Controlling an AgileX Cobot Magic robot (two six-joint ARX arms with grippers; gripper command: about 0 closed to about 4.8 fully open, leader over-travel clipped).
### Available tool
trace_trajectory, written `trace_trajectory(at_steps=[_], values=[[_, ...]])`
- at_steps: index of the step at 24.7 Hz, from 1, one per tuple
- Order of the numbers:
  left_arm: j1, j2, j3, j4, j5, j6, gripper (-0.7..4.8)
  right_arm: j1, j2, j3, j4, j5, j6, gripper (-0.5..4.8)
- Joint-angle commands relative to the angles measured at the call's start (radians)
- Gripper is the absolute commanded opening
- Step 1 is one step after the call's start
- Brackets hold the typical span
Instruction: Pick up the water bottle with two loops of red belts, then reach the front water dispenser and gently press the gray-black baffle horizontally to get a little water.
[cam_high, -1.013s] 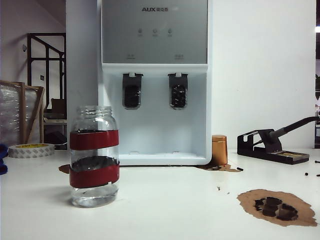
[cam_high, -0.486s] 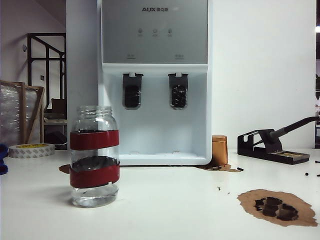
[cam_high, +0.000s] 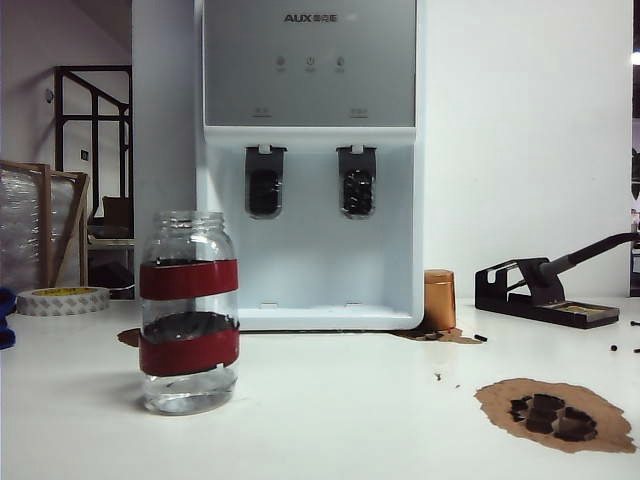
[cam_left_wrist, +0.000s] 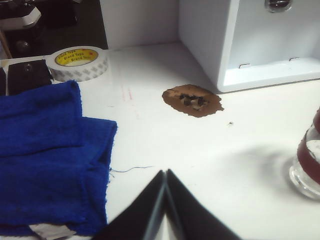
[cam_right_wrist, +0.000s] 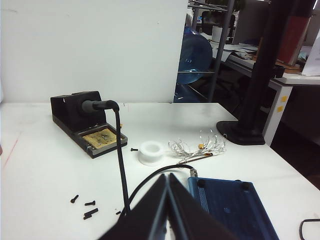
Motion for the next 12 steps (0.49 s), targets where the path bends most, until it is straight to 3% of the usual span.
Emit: trace_trajectory(at_steps=[1,12], values=[[-0.001,-0.001,-0.011,-0.01,0.002,-0.003,-0.05,0.002,0.0,0.003,0.013,0.004,0.003,0.03],[-0.001,-0.001,-0.011,0.019,0.003,-0.003,-0.05,0.002,0.0,0.003,0.013,0.003,0.003,0.03]])
